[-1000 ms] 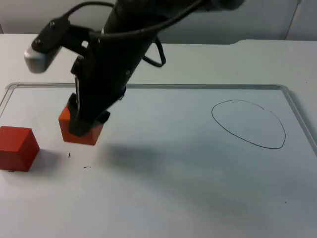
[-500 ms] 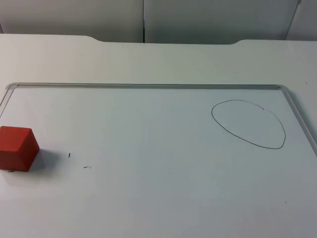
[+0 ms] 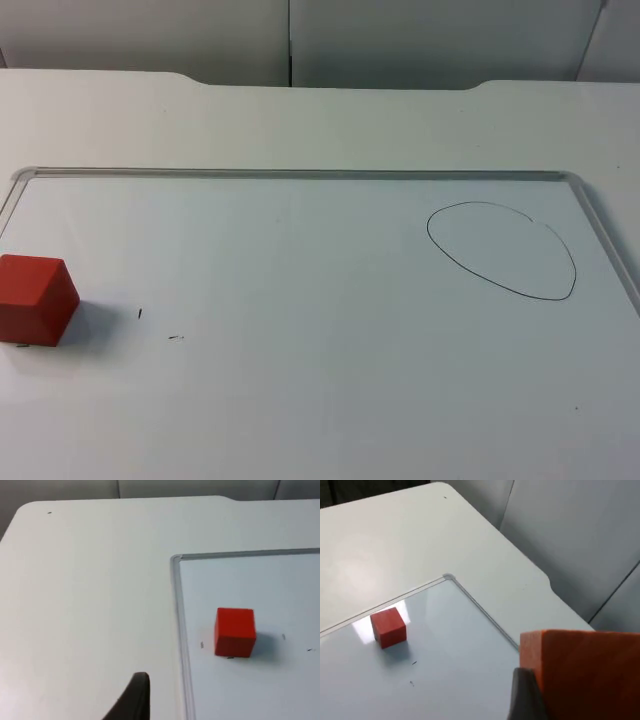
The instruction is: Pick up one cube with the left hand and another cube with the right hand. First place the cube in the right hand at the target position, then stack the cube in the left hand on top.
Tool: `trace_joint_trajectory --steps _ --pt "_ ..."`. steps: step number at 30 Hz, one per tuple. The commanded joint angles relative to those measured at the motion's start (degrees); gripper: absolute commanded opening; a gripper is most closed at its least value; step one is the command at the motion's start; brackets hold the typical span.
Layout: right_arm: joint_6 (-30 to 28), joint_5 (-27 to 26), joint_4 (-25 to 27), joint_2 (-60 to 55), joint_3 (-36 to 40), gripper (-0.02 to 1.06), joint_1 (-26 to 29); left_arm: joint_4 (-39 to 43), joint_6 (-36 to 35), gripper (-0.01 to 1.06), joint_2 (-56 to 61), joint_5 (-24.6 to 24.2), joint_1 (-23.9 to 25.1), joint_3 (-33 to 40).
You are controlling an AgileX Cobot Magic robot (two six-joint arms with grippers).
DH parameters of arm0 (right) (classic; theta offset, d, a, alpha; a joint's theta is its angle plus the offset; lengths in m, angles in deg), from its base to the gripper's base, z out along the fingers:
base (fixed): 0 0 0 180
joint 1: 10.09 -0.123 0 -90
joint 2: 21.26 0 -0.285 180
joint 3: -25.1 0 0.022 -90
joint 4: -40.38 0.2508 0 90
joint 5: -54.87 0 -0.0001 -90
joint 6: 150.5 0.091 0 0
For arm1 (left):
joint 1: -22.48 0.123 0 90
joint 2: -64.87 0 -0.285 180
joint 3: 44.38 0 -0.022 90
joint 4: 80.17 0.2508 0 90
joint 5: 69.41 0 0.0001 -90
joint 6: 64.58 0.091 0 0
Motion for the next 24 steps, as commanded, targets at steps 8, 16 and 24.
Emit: trace_joint_trajectory --steps 8,16,24 --pt "3.43 -0.66 0.56 5.57 7.43 0.0 0.04 -12.86 11.58 0.98 -18.09 11.12 0.0 -2.63" --pt "3.34 -4.62 0.56 5.59 11.16 0.0 0.04 -24.89 22.48 0.98 -39.21 17.22 0.0 -4.07" --pt "3.64 -11.39 1.93 5.59 14.07 0.0 0.04 -26.91 25.12 0.94 -63.39 18.55 0.0 -15.1"
